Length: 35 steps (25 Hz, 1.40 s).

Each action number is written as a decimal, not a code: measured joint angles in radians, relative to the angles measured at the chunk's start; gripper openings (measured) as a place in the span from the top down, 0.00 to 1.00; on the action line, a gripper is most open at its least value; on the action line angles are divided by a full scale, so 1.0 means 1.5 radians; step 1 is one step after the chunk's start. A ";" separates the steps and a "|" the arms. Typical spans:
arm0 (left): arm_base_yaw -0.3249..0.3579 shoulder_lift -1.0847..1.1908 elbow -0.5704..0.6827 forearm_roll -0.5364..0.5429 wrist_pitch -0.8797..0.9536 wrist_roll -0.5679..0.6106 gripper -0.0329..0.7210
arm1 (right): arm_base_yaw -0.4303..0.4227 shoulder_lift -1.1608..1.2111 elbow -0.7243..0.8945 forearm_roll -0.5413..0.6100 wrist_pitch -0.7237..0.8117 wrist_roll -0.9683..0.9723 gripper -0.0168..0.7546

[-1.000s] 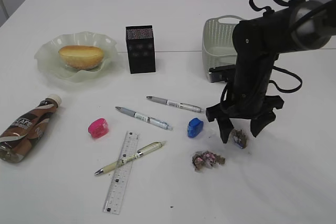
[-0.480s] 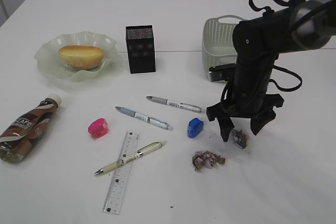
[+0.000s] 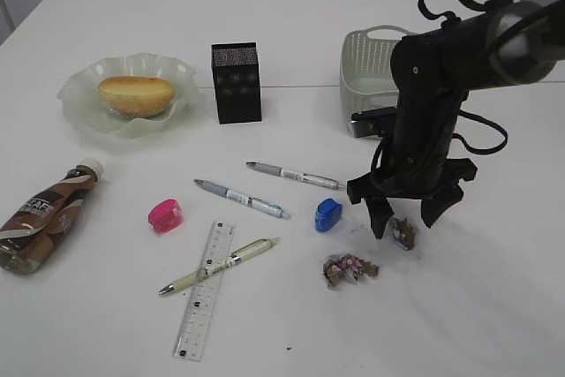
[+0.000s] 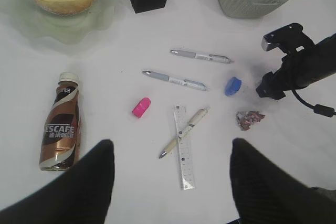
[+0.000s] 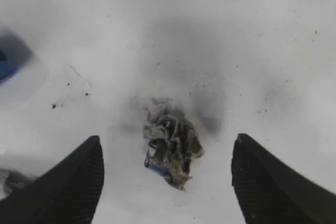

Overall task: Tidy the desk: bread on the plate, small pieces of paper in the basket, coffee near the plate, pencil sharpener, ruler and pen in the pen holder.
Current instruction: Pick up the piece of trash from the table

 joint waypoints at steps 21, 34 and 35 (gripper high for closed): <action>0.000 0.000 0.000 0.000 0.000 0.000 0.29 | 0.000 0.024 -0.002 0.001 0.004 0.000 0.47; 0.000 0.000 0.000 0.000 0.000 0.000 0.29 | 0.000 0.022 -0.059 0.001 0.050 0.001 0.98; 0.000 0.000 0.000 0.000 0.000 0.000 0.29 | 0.000 0.020 -0.073 0.002 0.067 0.001 0.98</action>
